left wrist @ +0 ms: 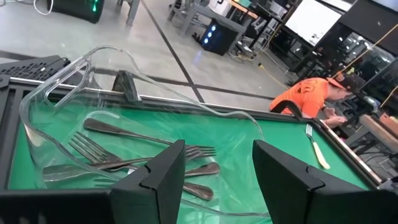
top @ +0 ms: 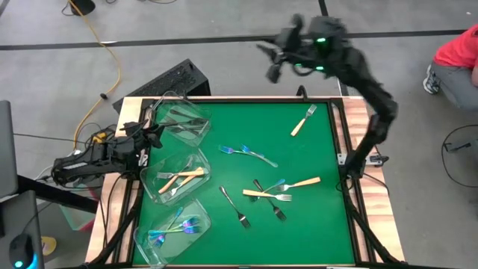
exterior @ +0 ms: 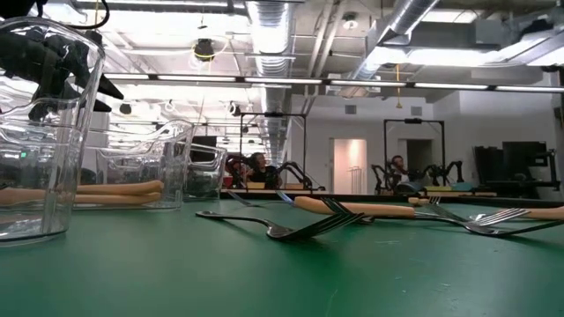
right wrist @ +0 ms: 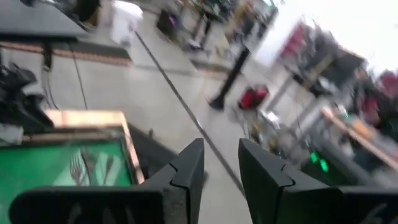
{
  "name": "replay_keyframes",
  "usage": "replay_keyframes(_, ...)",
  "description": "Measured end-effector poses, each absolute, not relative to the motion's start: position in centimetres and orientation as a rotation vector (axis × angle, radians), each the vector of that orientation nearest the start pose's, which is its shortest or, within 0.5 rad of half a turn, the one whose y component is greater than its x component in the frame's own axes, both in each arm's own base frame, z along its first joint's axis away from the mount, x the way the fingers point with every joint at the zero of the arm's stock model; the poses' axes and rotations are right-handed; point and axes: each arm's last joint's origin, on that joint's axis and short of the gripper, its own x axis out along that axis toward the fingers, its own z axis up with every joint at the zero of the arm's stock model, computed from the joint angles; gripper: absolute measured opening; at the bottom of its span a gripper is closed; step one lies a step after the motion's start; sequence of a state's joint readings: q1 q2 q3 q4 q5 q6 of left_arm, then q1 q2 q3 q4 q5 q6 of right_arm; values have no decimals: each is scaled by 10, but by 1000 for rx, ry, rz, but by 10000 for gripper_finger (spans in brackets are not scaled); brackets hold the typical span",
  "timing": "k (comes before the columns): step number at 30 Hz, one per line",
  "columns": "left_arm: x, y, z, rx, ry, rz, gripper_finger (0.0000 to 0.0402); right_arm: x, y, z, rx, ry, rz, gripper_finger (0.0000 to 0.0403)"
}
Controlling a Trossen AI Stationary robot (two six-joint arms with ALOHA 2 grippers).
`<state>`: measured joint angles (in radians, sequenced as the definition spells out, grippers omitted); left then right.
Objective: Sort silverware by color (type)
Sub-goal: Put the orange fork into the middle transparent bin
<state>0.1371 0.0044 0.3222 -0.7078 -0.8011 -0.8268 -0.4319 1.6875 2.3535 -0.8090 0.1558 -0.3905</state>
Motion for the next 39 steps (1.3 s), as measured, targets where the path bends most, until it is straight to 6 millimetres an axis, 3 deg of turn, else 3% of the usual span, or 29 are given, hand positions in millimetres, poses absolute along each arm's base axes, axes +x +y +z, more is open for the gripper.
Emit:
replay_keyframes(6, 48, 28, 205, -631, -26, 1019, 172, 211, -110, 550, -159, 435, -621, 120)
replay_keyframes(13, 48, 28, 205, -631, -26, 1019, 172, 161, -88, 530, 169, 687, -685, 120)
replay_keyframes(19, 48, 28, 205, -631, -25, 1019, 172, 152, -75, 523, 362, 638, -687, 120)
replay_keyframes(23, 48, 28, 205, -631, -26, 1020, 172, 153, -71, 508, 421, 685, -716, 120)
replay_keyframes(26, 48, 28, 205, -630, -24, 1019, 172, 159, -71, 491, 490, 711, -835, 120)
replay_keyframes(31, 48, 28, 205, -631, -25, 1020, 172, 170, -76, 450, 523, 811, -1030, 120)
replay_keyframes(39, 48, 28, 205, -644, -32, 1020, 172, 194, -91, 363, 639, 896, -1317, 120)
